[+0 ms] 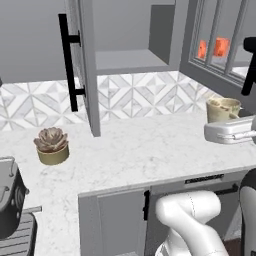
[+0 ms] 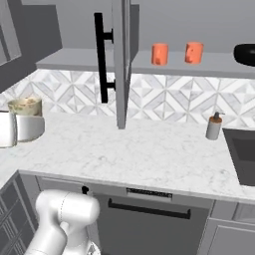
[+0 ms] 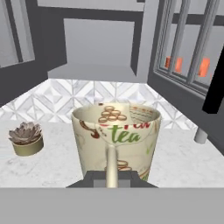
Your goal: Gather all objects into one cabinet and sort the glasses and bowls to opposite sides.
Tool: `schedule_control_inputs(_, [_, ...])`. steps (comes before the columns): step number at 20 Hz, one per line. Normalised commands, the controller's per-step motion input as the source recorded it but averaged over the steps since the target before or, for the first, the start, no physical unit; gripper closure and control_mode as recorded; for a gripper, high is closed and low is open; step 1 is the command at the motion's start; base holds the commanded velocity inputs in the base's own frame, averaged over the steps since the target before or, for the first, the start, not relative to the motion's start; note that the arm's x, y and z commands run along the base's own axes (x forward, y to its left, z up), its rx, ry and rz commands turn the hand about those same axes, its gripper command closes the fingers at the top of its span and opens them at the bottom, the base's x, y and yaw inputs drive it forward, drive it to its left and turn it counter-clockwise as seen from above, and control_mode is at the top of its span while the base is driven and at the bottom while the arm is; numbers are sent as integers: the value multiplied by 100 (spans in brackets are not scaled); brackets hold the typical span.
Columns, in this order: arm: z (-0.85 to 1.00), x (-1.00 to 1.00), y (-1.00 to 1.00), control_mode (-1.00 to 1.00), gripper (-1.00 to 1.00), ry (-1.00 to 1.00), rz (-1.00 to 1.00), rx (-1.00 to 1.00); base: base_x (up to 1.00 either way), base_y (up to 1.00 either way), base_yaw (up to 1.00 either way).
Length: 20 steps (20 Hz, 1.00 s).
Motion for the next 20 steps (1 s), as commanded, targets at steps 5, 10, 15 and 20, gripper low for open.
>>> schedule_control_inputs(5, [0,0,0,100,100,0,0,0,-52,-36,0])
schedule_control_inputs(10, [0,0,0,100,100,0,0,0,-33,-49,0])
schedule_control_inputs(15, [0,0,0,100,100,0,0,0,-6,-75,0])
schedule_control_inputs(20, [0,0,0,100,100,0,0,0,0,-81,0])
